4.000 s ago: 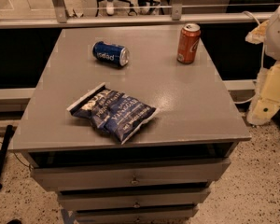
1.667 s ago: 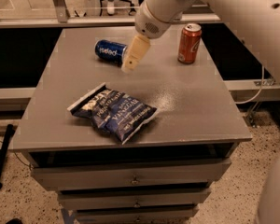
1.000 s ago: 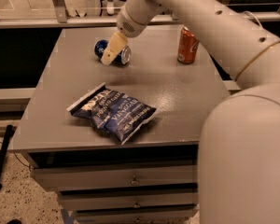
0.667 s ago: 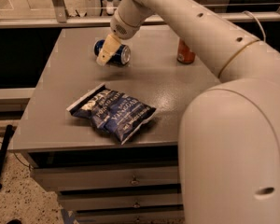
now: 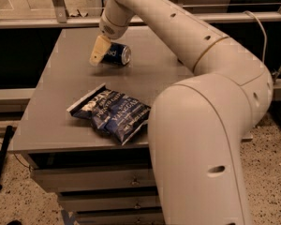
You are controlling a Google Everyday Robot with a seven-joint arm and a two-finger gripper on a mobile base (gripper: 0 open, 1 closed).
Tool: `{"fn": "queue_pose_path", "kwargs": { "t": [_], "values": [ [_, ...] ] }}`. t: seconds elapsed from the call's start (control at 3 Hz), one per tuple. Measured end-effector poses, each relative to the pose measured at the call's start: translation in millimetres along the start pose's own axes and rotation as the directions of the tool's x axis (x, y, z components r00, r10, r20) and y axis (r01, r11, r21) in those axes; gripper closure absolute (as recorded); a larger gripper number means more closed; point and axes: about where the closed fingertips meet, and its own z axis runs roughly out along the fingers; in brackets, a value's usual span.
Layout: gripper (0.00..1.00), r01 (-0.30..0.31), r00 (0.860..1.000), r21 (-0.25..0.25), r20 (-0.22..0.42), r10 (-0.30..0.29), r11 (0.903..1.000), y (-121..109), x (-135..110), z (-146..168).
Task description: Place pepsi can upright
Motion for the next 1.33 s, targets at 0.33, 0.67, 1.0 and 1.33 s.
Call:
{"fn": "queue_pose_path", "kwargs": {
  "t": [0.33,0.67,1.0,1.33],
  "values": [
    [0.00,0.050,0.997,0.009,-0.061,-0.049,0.9987,4,-8,10],
    [0.00,0.097,0.986,0.008,-0.136,-0.095,0.9952,9,-7,21],
    [0.08,0.119,0.975,-0.001,-0.189,-0.117,0.9929,11,1,28],
    [0.26,0.130,0.969,-0.006,-0.211,-0.128,0.9915,11,4,29]
  ]
}}
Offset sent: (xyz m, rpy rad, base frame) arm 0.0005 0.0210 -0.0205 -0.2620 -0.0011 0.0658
